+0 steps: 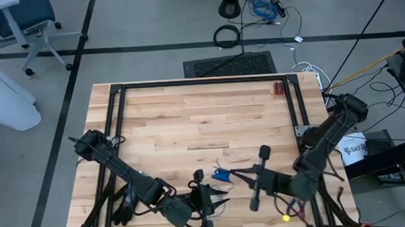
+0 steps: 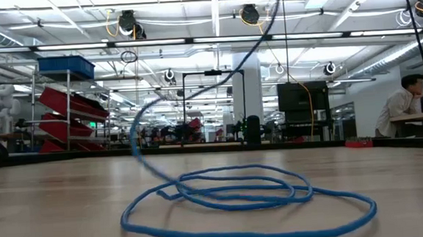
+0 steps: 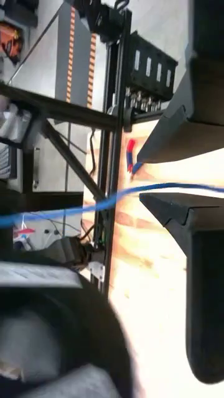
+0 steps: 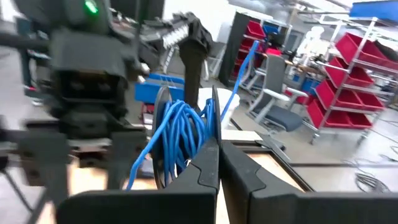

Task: Coil cords
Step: Coil the blue wire onto the spool

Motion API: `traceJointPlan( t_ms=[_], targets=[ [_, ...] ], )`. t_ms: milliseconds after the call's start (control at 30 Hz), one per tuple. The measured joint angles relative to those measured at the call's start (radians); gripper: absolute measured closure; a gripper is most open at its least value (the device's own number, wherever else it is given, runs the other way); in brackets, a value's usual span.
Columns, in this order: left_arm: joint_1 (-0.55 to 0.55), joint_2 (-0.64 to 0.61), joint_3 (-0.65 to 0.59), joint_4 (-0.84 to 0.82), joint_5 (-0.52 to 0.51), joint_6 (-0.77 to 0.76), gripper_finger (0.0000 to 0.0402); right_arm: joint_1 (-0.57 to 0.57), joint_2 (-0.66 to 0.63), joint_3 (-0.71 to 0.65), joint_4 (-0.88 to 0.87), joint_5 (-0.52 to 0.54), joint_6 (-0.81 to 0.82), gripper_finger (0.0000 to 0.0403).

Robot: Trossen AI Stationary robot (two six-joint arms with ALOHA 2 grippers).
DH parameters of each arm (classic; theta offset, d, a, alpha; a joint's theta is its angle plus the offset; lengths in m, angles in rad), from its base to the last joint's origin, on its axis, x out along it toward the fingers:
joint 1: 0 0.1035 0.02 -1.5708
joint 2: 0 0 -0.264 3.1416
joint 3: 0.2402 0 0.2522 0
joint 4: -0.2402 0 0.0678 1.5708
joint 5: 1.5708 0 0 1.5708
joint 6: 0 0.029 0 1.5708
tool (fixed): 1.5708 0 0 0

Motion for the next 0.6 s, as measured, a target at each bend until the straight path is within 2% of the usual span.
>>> traceJointPlan(
  t_ms=[167, 367, 533, 600],
  targets=[
    [-0.003, 0.003, 0.0, 0.0, 0.008, 0.001, 0.0308, 0.055, -0.031, 0.0, 0.021, -0.001, -0.028, 0.0403],
    [-0.002, 0.017, 0.0, -0.013, 0.035, 0.03, 0.0308, 0.131, -0.045, 0.0, 0.136, -0.005, -0.136, 0.0403],
    [-0.007, 0.025, 0.0, 0.023, 0.16, 0.054, 0.0308, 0.189, -0.045, 0.0, 0.245, -0.012, -0.25, 0.0403],
    [-0.01, 0.03, 0.0, 0.042, 0.169, 0.054, 0.0308, 0.2, -0.045, 0.0, 0.274, -0.033, -0.284, 0.0403]
  ],
)
